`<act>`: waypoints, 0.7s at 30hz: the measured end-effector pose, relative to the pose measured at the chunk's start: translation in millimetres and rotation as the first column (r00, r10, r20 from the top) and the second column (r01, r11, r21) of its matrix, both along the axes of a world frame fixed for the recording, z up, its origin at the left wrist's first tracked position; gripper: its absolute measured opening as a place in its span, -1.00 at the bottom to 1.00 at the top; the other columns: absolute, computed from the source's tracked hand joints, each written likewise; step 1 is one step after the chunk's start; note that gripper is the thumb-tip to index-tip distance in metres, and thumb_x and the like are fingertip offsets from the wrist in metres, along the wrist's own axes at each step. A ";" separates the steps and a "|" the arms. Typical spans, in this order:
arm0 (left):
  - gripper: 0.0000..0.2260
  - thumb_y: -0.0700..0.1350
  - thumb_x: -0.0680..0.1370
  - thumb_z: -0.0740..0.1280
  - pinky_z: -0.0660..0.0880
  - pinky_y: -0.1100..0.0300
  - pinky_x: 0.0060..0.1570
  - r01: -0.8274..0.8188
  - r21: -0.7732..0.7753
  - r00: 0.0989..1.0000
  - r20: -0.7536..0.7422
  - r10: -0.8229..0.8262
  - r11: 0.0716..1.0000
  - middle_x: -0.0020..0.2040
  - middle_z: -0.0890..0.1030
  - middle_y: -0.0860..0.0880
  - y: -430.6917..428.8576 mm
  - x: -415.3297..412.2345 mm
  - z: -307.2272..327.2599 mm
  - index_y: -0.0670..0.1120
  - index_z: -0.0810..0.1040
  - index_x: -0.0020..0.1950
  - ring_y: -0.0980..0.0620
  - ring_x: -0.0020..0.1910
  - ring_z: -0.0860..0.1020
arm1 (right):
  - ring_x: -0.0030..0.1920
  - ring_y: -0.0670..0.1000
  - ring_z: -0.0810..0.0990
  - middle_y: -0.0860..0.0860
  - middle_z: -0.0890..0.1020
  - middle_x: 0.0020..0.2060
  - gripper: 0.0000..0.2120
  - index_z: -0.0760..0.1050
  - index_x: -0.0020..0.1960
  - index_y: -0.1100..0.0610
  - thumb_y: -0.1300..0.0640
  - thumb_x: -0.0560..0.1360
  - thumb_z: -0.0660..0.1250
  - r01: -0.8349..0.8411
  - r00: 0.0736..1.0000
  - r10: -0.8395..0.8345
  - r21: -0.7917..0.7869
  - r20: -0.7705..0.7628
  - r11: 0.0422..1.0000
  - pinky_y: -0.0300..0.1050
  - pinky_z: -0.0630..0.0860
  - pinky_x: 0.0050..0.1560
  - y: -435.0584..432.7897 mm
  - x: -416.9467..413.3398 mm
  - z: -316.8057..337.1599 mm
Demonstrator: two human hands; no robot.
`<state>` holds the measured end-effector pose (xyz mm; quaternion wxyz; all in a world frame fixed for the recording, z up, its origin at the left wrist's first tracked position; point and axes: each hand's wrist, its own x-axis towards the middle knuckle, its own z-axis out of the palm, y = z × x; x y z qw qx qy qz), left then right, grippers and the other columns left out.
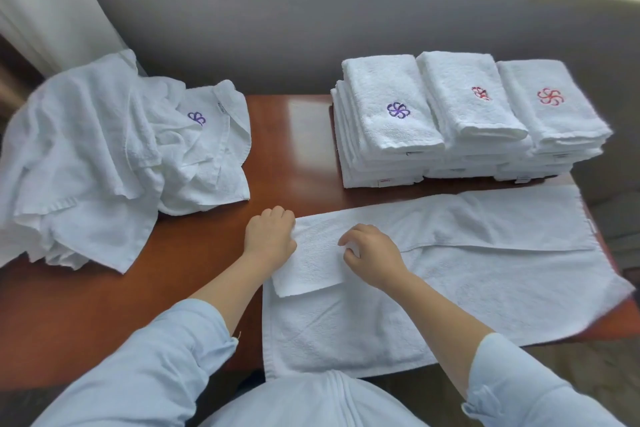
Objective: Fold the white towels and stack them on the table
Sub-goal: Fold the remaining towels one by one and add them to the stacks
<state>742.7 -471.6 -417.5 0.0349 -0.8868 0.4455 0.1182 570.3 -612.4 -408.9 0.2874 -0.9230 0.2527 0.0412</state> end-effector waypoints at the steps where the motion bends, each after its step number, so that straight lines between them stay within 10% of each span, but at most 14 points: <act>1: -0.83 -0.10 0.53 0.25 0.34 0.19 -0.16 0.000 -0.001 1.000 -0.001 0.000 1.000 0.06 0.49 0.05 -0.8 2.3 -0.6 0.01 0.49 0.11 0.02 -0.01 0.47 | 0.18 -0.02 0.49 -0.07 0.60 0.10 -0.76 0.62 0.11 0.08 0.19 0.51 0.27 0.000 1.000 0.000 -0.003 0.007 1.000 -0.10 0.47 0.08 1.2 2.1 -0.6; 21: -0.90 -0.05 0.48 0.31 0.32 0.16 -0.22 0.135 0.069 0.989 -0.064 -0.131 0.988 -0.01 0.44 0.05 -7.8 26.8 3.0 -0.02 0.57 -0.06 0.02 0.00 0.44 | 0.25 -0.01 0.42 -0.05 0.55 0.17 -0.75 0.57 0.19 0.06 0.13 0.56 0.25 0.002 0.996 -0.004 -0.023 -0.086 1.000 -0.12 0.42 0.14 8.7 33.8 0.4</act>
